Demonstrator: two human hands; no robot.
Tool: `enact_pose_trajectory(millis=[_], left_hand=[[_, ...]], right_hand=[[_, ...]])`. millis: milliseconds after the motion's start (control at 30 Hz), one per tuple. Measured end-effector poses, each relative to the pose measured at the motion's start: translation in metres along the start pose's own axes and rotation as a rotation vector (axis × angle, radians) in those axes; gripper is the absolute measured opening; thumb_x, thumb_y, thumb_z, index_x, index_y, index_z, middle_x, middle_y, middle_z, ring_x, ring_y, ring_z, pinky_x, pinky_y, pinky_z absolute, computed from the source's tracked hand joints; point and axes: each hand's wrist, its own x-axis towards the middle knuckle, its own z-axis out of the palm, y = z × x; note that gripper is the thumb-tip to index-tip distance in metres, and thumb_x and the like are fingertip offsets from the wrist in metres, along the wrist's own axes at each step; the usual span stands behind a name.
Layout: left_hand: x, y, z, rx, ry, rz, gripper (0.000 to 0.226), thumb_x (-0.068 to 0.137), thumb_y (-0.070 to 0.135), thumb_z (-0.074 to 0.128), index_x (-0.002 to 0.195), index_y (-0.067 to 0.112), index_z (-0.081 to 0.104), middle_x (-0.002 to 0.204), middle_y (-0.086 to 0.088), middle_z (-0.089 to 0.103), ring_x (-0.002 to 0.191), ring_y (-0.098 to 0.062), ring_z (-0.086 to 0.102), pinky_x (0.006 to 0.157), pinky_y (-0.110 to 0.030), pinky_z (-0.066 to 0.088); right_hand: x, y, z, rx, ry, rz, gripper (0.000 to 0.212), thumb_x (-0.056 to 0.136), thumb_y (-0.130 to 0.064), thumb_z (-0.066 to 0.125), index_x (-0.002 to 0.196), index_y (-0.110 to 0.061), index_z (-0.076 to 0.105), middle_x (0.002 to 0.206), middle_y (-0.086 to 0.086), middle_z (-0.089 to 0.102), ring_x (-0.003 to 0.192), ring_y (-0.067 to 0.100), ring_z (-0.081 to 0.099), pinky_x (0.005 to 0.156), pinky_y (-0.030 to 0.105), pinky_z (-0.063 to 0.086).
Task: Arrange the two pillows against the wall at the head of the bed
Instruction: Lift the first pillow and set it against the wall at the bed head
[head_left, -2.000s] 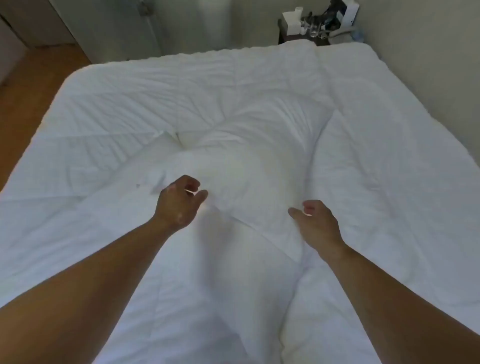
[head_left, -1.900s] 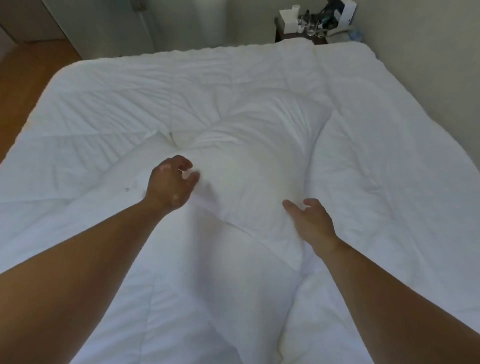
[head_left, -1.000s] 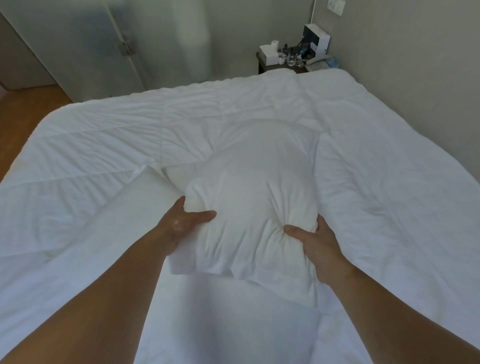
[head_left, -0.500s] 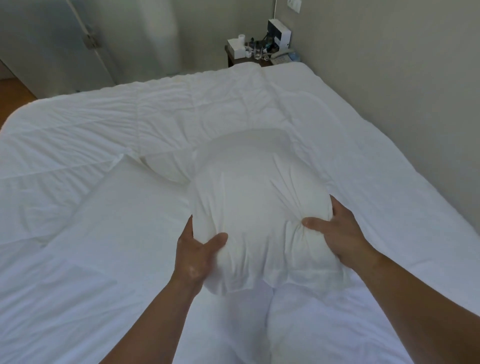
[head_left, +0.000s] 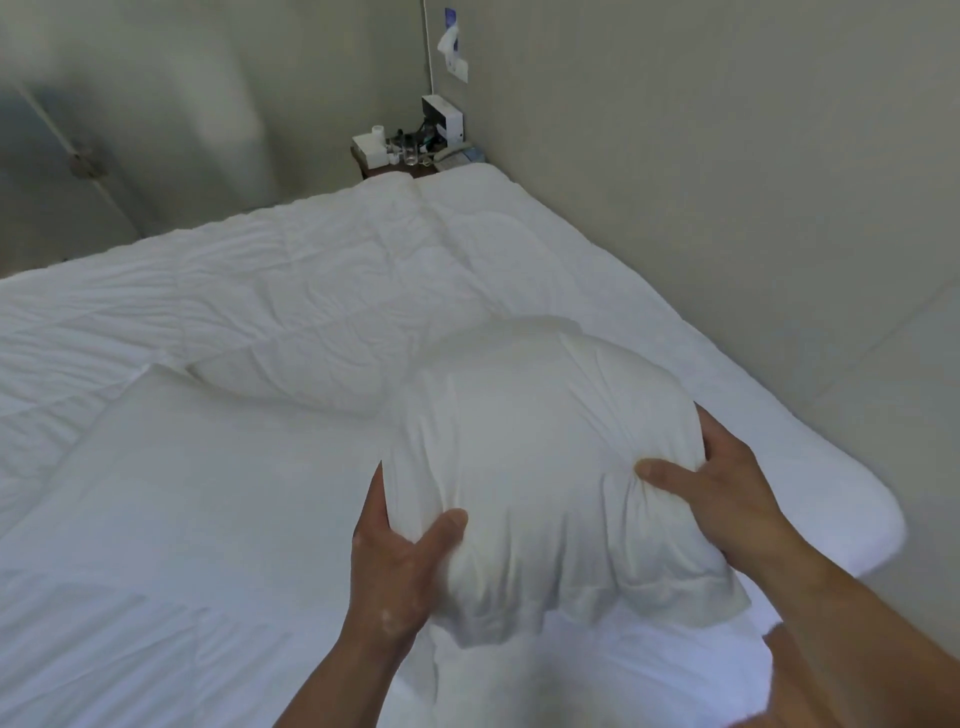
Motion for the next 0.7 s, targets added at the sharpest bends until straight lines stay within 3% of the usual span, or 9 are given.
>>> enact_pose_trajectory(millis=[167,400,567,700], left_hand=[[-0.034,0.008,0.09,0.016,0.019,0.031,0.066,0.065,0.024,0.081,0.126,0.038,0.06,0.113,0.011,0.073,0.103,-0.013,0.07,0.094,-0.048,0.056],[-0.072,0.022,0.217,0.046,0.052,0.06,0.076,0.064,0.026,0.082,0.134,0.041,0.054,0.119,0.017,0.07,0.11,-0.01,0.067,0.097,-0.048,0.053],[-0.081,0.038,0.276,0.064,0.067,0.086,0.076,0.065,0.024,0.082,0.134,0.041,0.054,0.123,0.013,0.069,0.113,-0.013,0.066,0.098,-0.049,0.053],[-0.072,0.056,0.302,0.081,0.055,0.138,0.075,0.067,0.02,0.082,0.134,0.04,0.054,0.119,0.017,0.07,0.109,-0.006,0.067,0.096,-0.043,0.054]], right_hand=[[0.005,0.014,-0.094,-0.003,-0.01,-0.054,0.059,0.078,-0.004,0.081,0.113,-0.046,0.06,0.1,-0.034,0.07,0.091,-0.012,0.066,0.074,0.015,0.048],[0.029,0.042,-0.22,-0.014,-0.022,-0.113,0.065,0.076,-0.003,0.082,0.115,-0.05,0.062,0.112,-0.026,0.071,0.104,-0.003,0.067,0.089,0.029,0.051],[0.049,0.046,-0.276,0.003,-0.027,-0.15,0.066,0.077,0.002,0.08,0.121,-0.044,0.06,0.11,-0.03,0.071,0.102,-0.006,0.066,0.086,0.02,0.052],[0.069,0.043,-0.301,0.037,0.002,-0.163,0.064,0.077,0.003,0.079,0.125,-0.034,0.062,0.109,-0.023,0.073,0.102,0.001,0.069,0.084,0.023,0.054]])
